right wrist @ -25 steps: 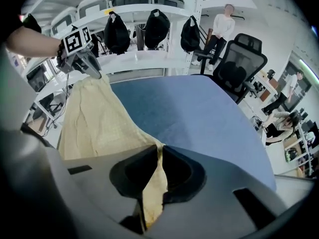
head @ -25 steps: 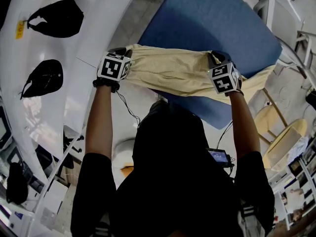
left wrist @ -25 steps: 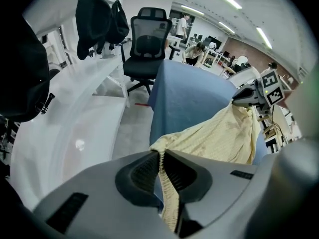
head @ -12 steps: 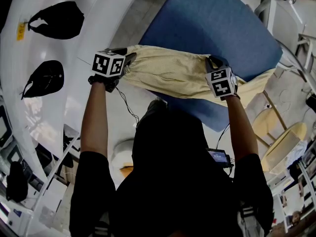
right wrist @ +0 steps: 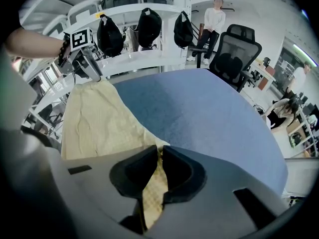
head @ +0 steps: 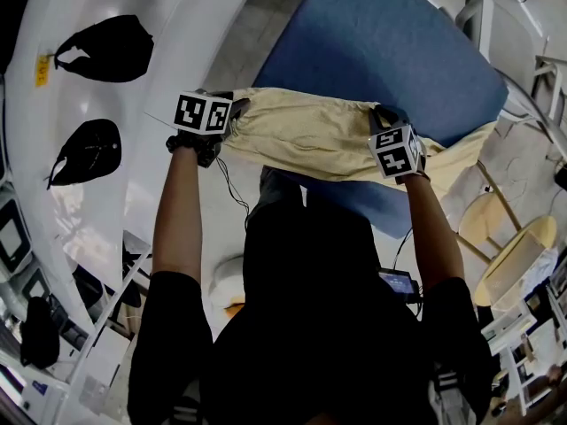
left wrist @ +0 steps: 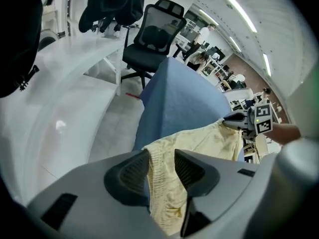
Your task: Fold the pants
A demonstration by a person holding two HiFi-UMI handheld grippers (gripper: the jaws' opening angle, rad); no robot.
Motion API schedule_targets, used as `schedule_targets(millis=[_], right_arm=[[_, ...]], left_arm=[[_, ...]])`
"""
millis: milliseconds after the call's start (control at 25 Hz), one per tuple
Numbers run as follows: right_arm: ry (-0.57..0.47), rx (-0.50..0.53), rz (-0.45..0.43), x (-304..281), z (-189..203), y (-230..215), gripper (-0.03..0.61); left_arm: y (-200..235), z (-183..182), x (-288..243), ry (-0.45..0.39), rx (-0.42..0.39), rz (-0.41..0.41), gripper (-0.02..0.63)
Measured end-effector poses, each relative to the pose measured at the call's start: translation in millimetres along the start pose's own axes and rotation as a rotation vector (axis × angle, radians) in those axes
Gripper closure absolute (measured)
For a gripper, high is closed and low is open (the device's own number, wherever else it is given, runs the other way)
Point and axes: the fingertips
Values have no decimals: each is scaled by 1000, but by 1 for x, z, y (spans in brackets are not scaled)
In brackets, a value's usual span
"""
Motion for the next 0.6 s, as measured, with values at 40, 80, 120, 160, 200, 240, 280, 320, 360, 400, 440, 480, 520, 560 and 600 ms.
schedule_targets(millis=[40, 80, 120, 160, 200, 240, 280, 320, 360, 400, 440, 480, 520, 560, 600], right_arm=[[9, -6, 7, 1, -1, 0, 541], [16, -14, 11, 3, -2, 1, 541], [21, -21, 12, 3, -2, 3, 541], [24, -26, 13, 3, -1, 4, 541], [27, -32, 15, 2, -1, 4, 541], [32, -38, 20, 1, 0, 3, 541], [39, -46, 26, 1, 0, 2, 541], [46, -54, 32, 0, 1, 1, 541], [50, -64, 36, 0, 2, 0, 543], [54, -76, 41, 0, 2, -1, 545], [57, -88, 50, 2, 2, -2, 548], [58, -97, 61, 3, 1, -4, 549], [56, -103, 74, 4, 0, -7, 551], [55, -105, 88, 5, -1, -10, 551], [59, -105, 104, 6, -2, -12, 552]], left_arm=[[3, -1, 0, -1, 14, -4, 439], [6, 0, -1, -5, 28, -14, 440], [9, 0, -1, -11, 46, -28, 456], [12, 0, -1, -17, 67, -40, 497], [14, -1, -2, -22, 88, -44, 508], [14, -3, -3, -27, 109, -42, 522], [14, -4, -4, -32, 128, -40, 532], [15, -6, -4, -38, 140, -40, 540], [16, -7, -4, -42, 147, -43, 546], [17, -7, -4, -46, 151, -47, 548], [17, -8, -3, -53, 156, -48, 551], [18, -10, -2, -64, 167, -46, 554], [19, -12, 0, -76, 182, -39, 558], [19, -14, 2, -88, 200, -28, 565], [20, -16, 4, -97, 219, -14, 569]])
Point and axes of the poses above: the fingertips, and each gripper's own axes: x backward along the fingers, y to its left, z out of its underside, and after that the axes turned 15 degrees about x, right-handed
